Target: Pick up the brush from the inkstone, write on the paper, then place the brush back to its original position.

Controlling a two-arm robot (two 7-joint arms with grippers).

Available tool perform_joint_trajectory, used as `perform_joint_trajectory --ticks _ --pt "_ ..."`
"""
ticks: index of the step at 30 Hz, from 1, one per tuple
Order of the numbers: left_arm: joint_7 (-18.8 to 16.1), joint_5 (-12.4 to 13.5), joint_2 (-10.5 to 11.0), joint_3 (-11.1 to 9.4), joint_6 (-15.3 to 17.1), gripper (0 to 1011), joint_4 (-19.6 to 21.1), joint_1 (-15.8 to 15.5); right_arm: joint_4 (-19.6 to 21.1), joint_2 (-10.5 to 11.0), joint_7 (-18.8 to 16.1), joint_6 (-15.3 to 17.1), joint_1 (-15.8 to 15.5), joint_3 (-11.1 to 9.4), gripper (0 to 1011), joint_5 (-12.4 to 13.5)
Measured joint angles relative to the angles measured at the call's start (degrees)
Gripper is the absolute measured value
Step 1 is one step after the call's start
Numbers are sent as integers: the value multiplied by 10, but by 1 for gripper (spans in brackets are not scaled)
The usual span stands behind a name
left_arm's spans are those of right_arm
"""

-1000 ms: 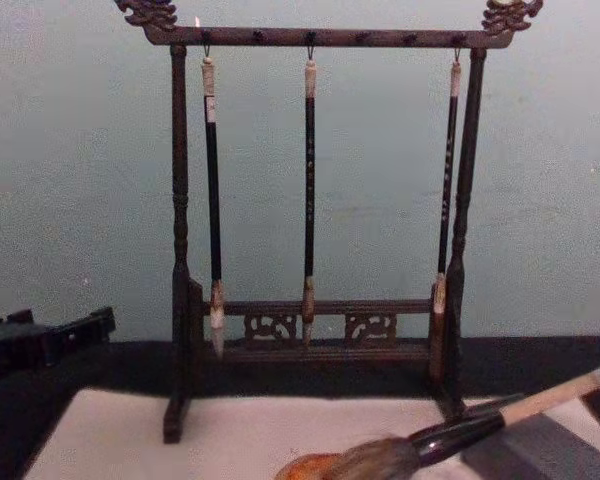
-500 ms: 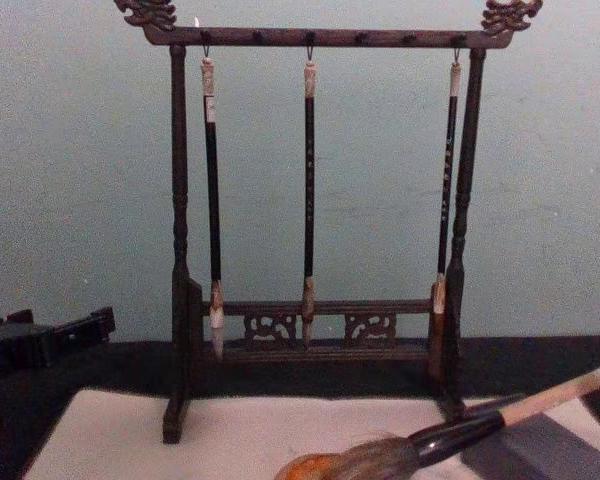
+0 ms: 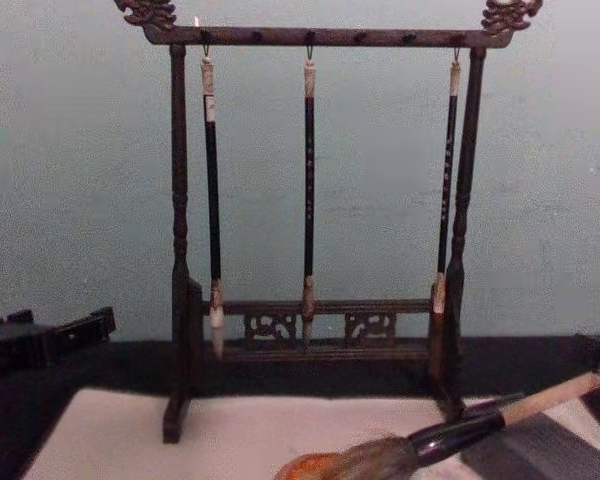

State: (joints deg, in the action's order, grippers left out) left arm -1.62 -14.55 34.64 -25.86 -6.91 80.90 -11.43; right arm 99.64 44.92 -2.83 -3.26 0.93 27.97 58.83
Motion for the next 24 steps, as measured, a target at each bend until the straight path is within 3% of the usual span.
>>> perform_joint_trajectory --ticks 8,9,12,24 --pt "0 0 0 0 0 1002 0 0 22 3 13 -11 8 25 1001 -102" --pt "0 0 0 0 0 1002 0 0 25 3 18 -14 9 28 1001 -125" --pt "0 0 0 0 0 1002 0 0 29 1 26 -21 11 33 1001 -155" --pt "0 0 0 0 0 1002 0 0 28 2 24 -19 11 31 1001 -141"
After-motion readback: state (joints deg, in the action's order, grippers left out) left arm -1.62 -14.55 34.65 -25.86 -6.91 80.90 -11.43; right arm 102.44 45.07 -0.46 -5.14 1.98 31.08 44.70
